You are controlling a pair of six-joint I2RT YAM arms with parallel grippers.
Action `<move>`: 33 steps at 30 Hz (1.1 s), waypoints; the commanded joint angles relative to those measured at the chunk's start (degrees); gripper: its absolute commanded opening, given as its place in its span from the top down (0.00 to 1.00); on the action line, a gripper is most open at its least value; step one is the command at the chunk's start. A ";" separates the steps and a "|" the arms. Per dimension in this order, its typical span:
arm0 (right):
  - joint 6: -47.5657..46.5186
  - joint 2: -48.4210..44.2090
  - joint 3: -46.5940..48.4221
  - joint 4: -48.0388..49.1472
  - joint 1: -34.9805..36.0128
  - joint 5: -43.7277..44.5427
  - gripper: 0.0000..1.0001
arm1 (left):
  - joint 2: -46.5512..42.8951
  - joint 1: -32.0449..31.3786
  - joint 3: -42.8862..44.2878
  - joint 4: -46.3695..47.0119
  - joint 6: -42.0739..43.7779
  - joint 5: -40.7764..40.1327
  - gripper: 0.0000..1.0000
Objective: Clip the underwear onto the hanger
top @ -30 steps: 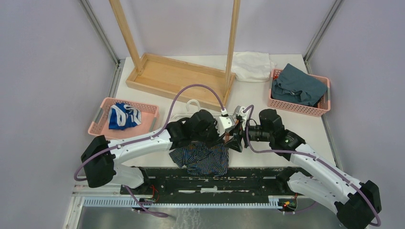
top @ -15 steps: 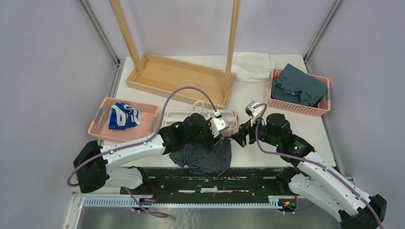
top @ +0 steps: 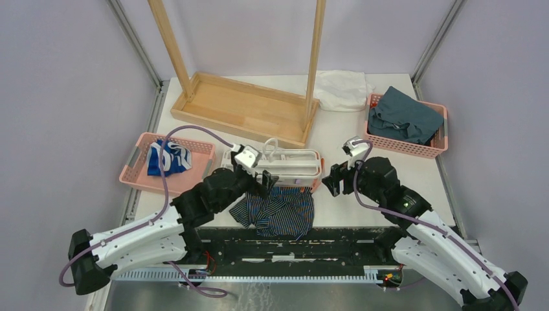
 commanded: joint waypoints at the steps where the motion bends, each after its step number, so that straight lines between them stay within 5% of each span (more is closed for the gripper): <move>1: 1.73 4.35 4.39 -3.78 0.29 0.80 0.24 | -3.23 1.19 -1.65 3.36 -9.59 -12.67 0.10; 10: 2.56 15.51 9.50 -4.95 0.19 -2.67 0.24 | 4.41 1.90 3.53 5.05 -13.34 -18.35 0.10; 15: 1.98 14.53 9.34 -4.62 0.22 -4.70 0.24 | 10.47 3.68 9.11 4.61 -4.04 -21.86 0.14; 24: -0.14 12.92 9.61 -7.18 0.19 -9.00 0.24 | 15.48 21.39 11.68 7.16 0.44 14.86 0.29; 29: 0.02 12.97 9.51 -7.56 0.20 -11.04 0.24 | 21.18 24.64 13.48 7.88 3.07 25.20 0.35; 33: -0.20 12.76 9.30 -7.88 0.18 -11.59 0.24 | 25.11 24.83 14.96 6.44 5.76 24.54 0.40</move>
